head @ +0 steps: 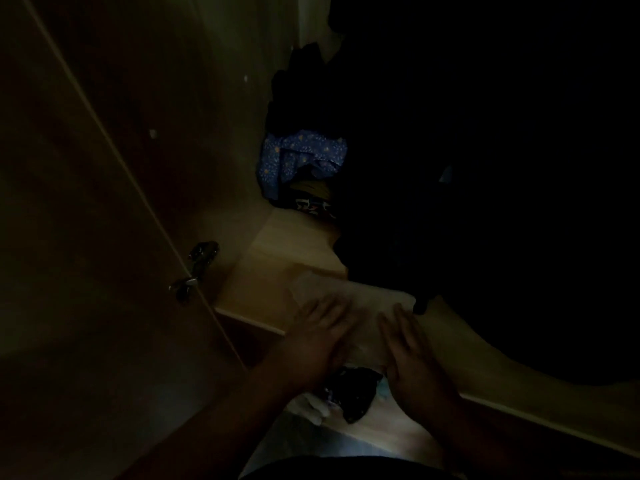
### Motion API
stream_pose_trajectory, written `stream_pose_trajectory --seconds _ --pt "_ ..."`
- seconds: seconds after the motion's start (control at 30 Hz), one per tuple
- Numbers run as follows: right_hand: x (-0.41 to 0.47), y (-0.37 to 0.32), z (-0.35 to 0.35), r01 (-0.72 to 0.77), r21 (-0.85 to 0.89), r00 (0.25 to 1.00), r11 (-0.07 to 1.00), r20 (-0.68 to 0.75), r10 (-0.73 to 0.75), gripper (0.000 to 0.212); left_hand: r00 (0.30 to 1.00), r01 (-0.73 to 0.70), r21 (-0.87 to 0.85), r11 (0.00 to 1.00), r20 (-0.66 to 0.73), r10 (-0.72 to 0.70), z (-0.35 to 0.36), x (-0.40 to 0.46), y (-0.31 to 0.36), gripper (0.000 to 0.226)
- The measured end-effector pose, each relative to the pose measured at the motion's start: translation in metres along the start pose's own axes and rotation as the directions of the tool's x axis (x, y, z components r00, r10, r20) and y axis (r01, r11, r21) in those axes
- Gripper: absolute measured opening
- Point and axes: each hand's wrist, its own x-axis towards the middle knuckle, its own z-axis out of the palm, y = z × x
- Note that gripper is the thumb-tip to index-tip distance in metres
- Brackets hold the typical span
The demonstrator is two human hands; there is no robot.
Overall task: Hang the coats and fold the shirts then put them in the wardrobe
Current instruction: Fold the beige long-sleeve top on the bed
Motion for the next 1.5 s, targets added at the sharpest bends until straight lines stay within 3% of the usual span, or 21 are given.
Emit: stream_pose_trajectory --seconds 0.07,0.27,0.4,0.53,0.67,0.8,0.93,1.03,1.17,1.5 --pt "0.005 -0.003 0.004 -0.005 0.035 1.000 0.999 0.019 0.004 0.062 0.999 -0.005 0.142 0.990 0.038 0.000 0.010 -0.001 0.002 0.054" --pt "0.027 -0.035 0.019 0.079 -0.002 0.997 0.997 0.015 -0.079 0.071 0.996 0.082 0.212 0.974 0.028 -0.090 0.006 -0.008 -0.045 0.049" --pt "0.056 -0.088 0.018 0.231 -0.011 0.965 0.973 -0.126 -0.231 0.063 0.974 0.206 0.274 0.939 0.031 -0.223 -0.010 -0.016 -0.088 0.050" --pt "0.085 -0.112 0.035 0.130 -0.026 0.989 0.991 -0.072 -0.131 0.085 0.935 0.322 0.236 0.917 0.072 -0.347 -0.026 -0.020 -0.101 0.064" --pt "0.095 -0.106 0.048 0.057 -0.045 0.994 0.997 0.098 -0.052 0.079 0.941 0.321 0.201 0.926 0.040 -0.335 -0.016 -0.027 -0.115 0.066" --pt "0.092 -0.103 0.045 0.037 -0.100 0.992 0.994 0.126 -0.025 0.085 0.949 0.304 0.172 0.937 0.025 -0.313 -0.015 -0.029 -0.120 0.052" --pt "0.089 -0.105 0.032 -0.003 -0.121 0.983 0.993 0.181 0.025 0.076 0.950 0.302 0.143 0.943 0.044 -0.311 -0.019 -0.032 -0.119 0.054" --pt "0.065 -0.104 0.020 -0.019 -0.079 0.989 0.997 0.143 0.031 0.080 0.945 0.306 0.088 0.948 0.093 -0.314 -0.033 -0.033 -0.106 0.053" --pt "0.009 -0.103 -0.010 -0.109 -0.046 0.994 0.993 0.019 0.109 0.081 0.975 0.218 0.076 0.973 0.027 -0.220 -0.048 -0.050 -0.066 0.058" --pt "-0.215 -0.106 -0.052 -0.380 -0.058 0.905 0.923 -0.231 0.357 0.071 0.993 0.080 0.041 0.996 0.089 -0.083 -0.048 -0.129 0.086 0.064"
